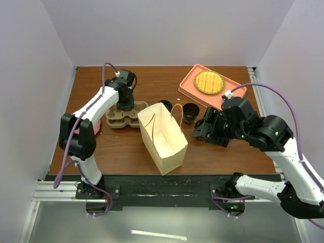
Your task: Pack the takeout coffee
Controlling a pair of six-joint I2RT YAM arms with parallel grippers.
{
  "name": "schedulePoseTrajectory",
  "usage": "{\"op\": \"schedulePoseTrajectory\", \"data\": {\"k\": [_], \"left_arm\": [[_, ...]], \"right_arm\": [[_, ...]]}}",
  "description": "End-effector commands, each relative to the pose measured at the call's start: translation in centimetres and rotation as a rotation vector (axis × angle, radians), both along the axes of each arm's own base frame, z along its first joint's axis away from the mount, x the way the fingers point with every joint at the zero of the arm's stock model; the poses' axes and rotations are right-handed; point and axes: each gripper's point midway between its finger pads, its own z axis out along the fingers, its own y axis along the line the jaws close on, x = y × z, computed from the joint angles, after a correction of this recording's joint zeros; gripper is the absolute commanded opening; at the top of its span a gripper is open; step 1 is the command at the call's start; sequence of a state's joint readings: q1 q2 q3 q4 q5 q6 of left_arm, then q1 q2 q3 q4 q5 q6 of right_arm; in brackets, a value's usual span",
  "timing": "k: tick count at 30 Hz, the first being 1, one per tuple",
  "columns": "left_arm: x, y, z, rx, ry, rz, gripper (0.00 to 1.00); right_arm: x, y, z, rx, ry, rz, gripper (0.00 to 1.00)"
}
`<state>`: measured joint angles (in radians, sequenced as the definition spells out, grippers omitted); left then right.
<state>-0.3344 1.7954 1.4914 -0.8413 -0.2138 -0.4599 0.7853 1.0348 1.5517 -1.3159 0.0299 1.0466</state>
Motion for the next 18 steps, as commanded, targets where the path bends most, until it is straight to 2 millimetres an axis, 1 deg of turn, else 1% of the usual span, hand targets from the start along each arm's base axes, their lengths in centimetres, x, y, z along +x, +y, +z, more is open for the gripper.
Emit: {"op": "schedulePoseTrajectory", "data": {"k": [1, 5, 6, 8, 9, 11, 12, 14, 15, 16, 17, 18], "left_arm": [[1.4, -0.6, 5.8, -0.053, -0.140, -0.004, 0.28], [1.2, -0.7, 8.8, -0.082, -0.195, -0.007, 0.28], [1.4, -0.9, 10.0, -0.096, -0.220, -0.009, 0.28], [1.2, -1.0, 11.7, -0.113, -0.248, -0.021, 0.28], [1.4, -1.3, 13.1, -0.128, -0.279, -0.031, 0.28], [1.1, -1.7, 14.8, -0.157, -0.298, -0.057, 0.27], [1.3, -2.0, 16.7, -0.176, -0.338, -0.066, 0.27], [0.9, -2.3, 18.8, -0.205, -0.367, -0.085, 0.27], [1.0, -2.5, 20.6, -0.221, -0.406, -0.103, 0.27], [0.7, -2.6, 21.8, -0.236, -0.430, -0.114, 0.27], [0.4, -2.8, 22.6, -0.254, -0.440, -0.130, 0.27], [0.3, -3.1, 24.5, -0.274, -0.484, -0.146, 0.27]], "right_arm": [[0.1, 0.6, 1.1, 0.034, -0.015, 0.008, 0.70], [-0.1, 0.9, 1.2, 0.057, -0.009, 0.006, 0.69], [-0.2, 1.3, 1.4, 0.075, -0.009, 0.007, 0.69], [-0.3, 1.6, 1.5, 0.088, -0.012, 0.012, 0.68], [-0.4, 1.8, 1.2, 0.086, -0.002, 0.019, 0.68], [-0.6, 2.2, 0.8, 0.081, 0.009, 0.035, 0.68], [-0.9, 2.7, 0.5, 0.081, 0.016, 0.050, 0.68], [-1.0, 3.0, 0.2, 0.073, 0.014, 0.058, 0.68], [-1.1, 2.8, -0.2, 0.055, 0.019, 0.056, 0.68], [-1.0, 2.7, -0.5, 0.038, 0.020, 0.054, 0.67], [-1.0, 2.7, -0.6, 0.029, 0.018, 0.062, 0.67], [-1.1, 2.9, -0.8, 0.025, 0.017, 0.072, 0.67]]}}
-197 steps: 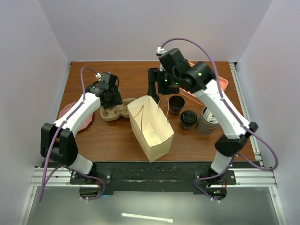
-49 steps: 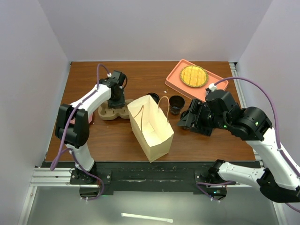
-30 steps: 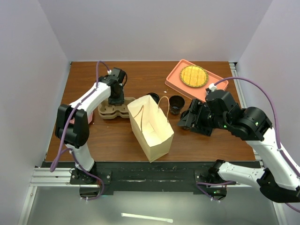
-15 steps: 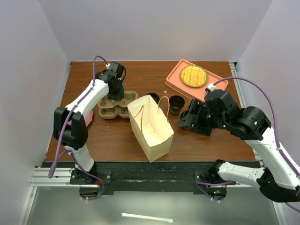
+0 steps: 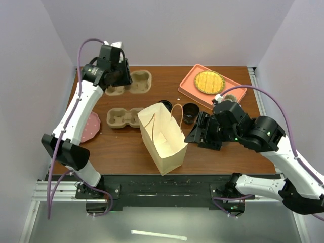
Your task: Pack the takeout coffee
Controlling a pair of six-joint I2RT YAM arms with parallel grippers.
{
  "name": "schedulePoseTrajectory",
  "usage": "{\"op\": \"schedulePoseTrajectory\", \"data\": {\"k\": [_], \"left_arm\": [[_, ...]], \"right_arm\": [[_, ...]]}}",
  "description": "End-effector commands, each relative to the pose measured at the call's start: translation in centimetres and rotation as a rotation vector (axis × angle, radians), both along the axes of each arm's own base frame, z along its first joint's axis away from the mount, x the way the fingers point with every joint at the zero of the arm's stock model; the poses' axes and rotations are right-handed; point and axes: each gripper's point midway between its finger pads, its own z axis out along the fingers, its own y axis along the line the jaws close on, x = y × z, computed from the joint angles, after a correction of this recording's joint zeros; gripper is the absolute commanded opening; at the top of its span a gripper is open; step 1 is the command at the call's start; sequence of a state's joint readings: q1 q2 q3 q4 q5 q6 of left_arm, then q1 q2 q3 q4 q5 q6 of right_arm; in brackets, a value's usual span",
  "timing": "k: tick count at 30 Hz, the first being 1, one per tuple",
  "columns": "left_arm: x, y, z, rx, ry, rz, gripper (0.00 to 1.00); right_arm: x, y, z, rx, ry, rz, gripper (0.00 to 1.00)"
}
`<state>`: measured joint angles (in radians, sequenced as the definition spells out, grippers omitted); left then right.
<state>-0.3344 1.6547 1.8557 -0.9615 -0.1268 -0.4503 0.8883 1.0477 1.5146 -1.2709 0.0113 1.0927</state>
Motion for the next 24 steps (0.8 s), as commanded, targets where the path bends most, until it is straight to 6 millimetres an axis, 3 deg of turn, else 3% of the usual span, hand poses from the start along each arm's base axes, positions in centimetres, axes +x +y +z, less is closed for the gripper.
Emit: {"op": "schedulePoseTrajectory", "data": {"k": [1, 7, 12, 13, 14, 15, 16, 20, 24], "left_arm": [[-2.0, -1.1, 8.7, -0.096, -0.182, -0.105, 0.27], [-4.8, -5.3, 14.7, -0.291, -0.305, -0.349, 0.28], [-8.4, -8.5, 18.5, -0.495, -0.344, -0.527, 0.28], [-9.4, -9.1, 20.7, -0.538, -0.417, -0.570, 0.28], [-10.6, -9.9, 21.5, -0.588, -0.429, -0.634, 0.28], [-11.1, -10.6, 21.0, -0.644, -0.395, -0.639, 0.28], [-12.3, -11.1, 22.9, -0.681, -0.462, -0.687, 0.28], [-15.2, -14.0, 23.3, -0.747, -0.455, -0.801, 0.28], [-16.5, -15.3, 20.4, -0.724, -0.382, -0.850, 0.27]], "right_arm": [[0.5, 0.7, -0.3, -0.009, -0.016, 0.001, 0.67], [1.2, 1.1, -2.0, -0.104, -0.028, 0.047, 0.65], [2.3, 0.3, -2.4, -0.186, -0.076, 0.044, 0.56], [2.6, 0.3, -2.4, -0.194, -0.091, 0.039, 0.54], [2.8, 0.3, -2.3, -0.199, -0.103, 0.044, 0.52], [3.0, 0.4, -2.3, -0.203, -0.110, 0.046, 0.49], [3.1, 0.4, -2.3, -0.208, -0.115, 0.049, 0.47], [3.7, 0.6, -2.4, -0.216, -0.136, 0.046, 0.42], [4.5, 0.4, -1.8, -0.225, -0.175, 0.027, 0.39]]}}
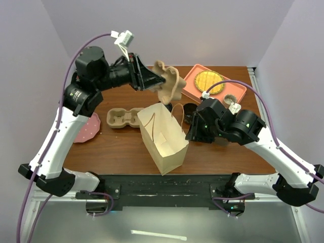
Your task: Pack the takeout coffee
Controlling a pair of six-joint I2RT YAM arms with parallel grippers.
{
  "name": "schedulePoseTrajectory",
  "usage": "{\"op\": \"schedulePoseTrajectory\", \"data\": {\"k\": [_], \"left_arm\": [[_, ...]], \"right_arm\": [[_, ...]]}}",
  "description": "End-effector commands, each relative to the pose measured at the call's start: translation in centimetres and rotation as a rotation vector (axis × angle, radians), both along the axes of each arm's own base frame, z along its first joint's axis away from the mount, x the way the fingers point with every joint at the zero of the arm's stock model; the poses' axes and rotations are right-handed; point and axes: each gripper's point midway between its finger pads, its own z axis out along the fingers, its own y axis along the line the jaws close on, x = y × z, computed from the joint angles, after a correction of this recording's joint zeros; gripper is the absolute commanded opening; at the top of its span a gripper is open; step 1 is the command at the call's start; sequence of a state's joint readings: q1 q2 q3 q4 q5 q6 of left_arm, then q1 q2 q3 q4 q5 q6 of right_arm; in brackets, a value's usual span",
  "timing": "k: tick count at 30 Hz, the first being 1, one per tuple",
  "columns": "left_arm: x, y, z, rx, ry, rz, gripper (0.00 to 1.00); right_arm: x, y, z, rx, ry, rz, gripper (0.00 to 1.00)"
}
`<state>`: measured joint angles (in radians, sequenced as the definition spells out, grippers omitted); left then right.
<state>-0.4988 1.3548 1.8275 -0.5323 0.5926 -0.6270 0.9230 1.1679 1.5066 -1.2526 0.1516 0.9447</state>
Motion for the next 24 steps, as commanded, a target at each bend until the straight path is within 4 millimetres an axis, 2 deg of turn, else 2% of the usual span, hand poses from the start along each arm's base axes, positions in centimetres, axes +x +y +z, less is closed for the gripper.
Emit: {"op": "schedulePoseTrajectory", "data": {"k": [1, 2, 4, 5, 9, 15, 20, 24], "left_arm": [[-2.6, -1.1, -0.1, -0.031, -0.019, -0.104, 0.27], [-2.6, -1.2, -1.3, -0.017, -0.001, -0.112, 0.27], [-3.3, -0.9, -1.3, -0.022, -0.034, -0.123, 0.27], [-3.7, -1.1, -2.4, -0.014, -0.020, -0.148, 0.27], [-4.4, -1.2, -3.5, -0.015, -0.033, -0.196, 0.27], [-4.8, -1.6, -4.7, -0.013, -0.028, -0.236, 0.27], [-5.6, -1.7, -5.3, -0.007, -0.020, -0.268, 0.27], [-6.2, -1.6, -5.8, 0.005, -0.020, -0.289, 0.28]], "right_arm": [[1.6, -0.1, 1.6, -0.003, -0.096, -0.026, 0.38], [1.7, -0.3, 1.7, -0.007, -0.105, -0.026, 0.38], [1.8, -0.4, 2.4, 0.001, -0.121, -0.029, 0.39], [1.9, -0.4, 2.7, 0.007, -0.128, -0.030, 0.40], [1.9, -0.4, 5.7, 0.073, -0.179, -0.033, 0.47], [2.1, -0.4, 8.8, 0.142, -0.254, -0.029, 0.57], [2.2, 1.9, 9.4, 0.216, -0.320, 0.094, 0.67], [3.1, 1.9, 8.9, 0.180, -0.354, 0.096, 0.68]]}}
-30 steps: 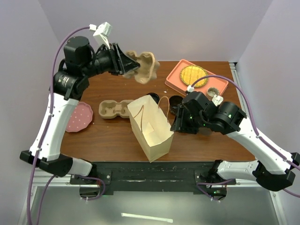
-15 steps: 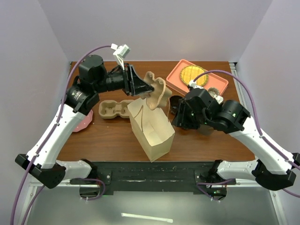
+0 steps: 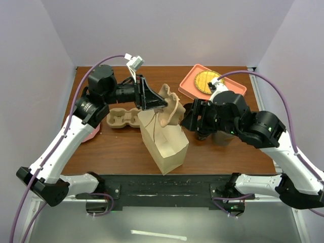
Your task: Pack the takeout coffee
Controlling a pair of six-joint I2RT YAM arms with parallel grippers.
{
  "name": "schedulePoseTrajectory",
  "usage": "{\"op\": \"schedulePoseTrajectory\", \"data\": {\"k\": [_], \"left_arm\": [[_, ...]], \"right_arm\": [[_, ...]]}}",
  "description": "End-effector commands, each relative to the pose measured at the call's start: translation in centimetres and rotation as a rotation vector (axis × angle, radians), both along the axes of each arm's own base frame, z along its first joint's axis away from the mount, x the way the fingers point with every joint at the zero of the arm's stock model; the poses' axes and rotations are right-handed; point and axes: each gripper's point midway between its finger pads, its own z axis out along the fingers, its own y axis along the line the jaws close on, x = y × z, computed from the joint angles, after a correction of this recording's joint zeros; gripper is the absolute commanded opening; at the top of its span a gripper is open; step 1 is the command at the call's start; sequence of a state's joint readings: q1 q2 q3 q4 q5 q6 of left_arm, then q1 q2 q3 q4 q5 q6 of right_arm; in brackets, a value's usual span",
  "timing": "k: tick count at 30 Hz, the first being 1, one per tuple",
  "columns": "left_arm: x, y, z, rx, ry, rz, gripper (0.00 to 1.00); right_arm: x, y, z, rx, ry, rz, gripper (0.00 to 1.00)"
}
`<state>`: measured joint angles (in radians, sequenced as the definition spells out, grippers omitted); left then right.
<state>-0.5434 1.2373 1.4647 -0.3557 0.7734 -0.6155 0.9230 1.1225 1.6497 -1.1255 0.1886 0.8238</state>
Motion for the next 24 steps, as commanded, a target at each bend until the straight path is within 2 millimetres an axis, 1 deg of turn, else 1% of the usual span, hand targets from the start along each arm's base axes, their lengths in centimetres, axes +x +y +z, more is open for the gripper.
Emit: {"op": "schedulePoseTrajectory", "data": {"k": [1, 4, 10, 12, 14, 15, 17, 18, 20, 21, 24], "left_arm": [[-2.0, 0.4, 0.9, -0.018, -0.064, -0.064, 0.28], [-2.3, 0.5, 0.3, -0.003, -0.060, -0.069, 0.28], [-2.4, 0.7, -2.1, 0.041, -0.031, -0.068, 0.28], [-2.5, 0.6, -2.8, 0.049, -0.028, -0.073, 0.28], [-2.6, 0.5, -2.6, 0.038, -0.038, -0.074, 0.28], [-2.7, 0.5, -2.7, 0.033, -0.031, -0.077, 0.28], [-2.8, 0.3, -2.0, 0.010, -0.051, -0.083, 0.28], [-2.8, 0.3, -1.8, 0.003, -0.048, -0.088, 0.28], [-2.9, 0.2, -1.2, -0.015, -0.071, -0.094, 0.28], [-2.9, 0.2, -1.0, -0.019, -0.073, -0.097, 0.28], [-3.1, 0.0, -0.8, -0.026, -0.082, -0.117, 0.28]], "right_arm": [[1.4, 1.1, 0.9, 0.004, -0.103, 0.031, 0.68], [2.3, 1.0, 1.1, -0.020, -0.141, 0.018, 0.68], [3.3, 2.2, 1.0, -0.034, -0.165, 0.033, 0.65], [3.8, 2.7, 0.6, -0.032, -0.164, 0.028, 0.60], [3.8, 3.1, 0.4, -0.029, -0.160, 0.038, 0.57], [4.0, 3.2, 0.5, -0.025, -0.165, 0.037, 0.51], [4.0, 3.4, 0.4, -0.024, -0.163, 0.039, 0.42], [4.1, 3.5, 0.4, -0.022, -0.165, 0.035, 0.31], [4.2, 3.5, 0.3, -0.025, -0.162, 0.031, 0.21], [4.2, 3.4, 0.3, -0.022, -0.160, 0.024, 0.12], [4.5, 2.9, 0.6, -0.022, -0.166, -0.009, 0.01]]}}
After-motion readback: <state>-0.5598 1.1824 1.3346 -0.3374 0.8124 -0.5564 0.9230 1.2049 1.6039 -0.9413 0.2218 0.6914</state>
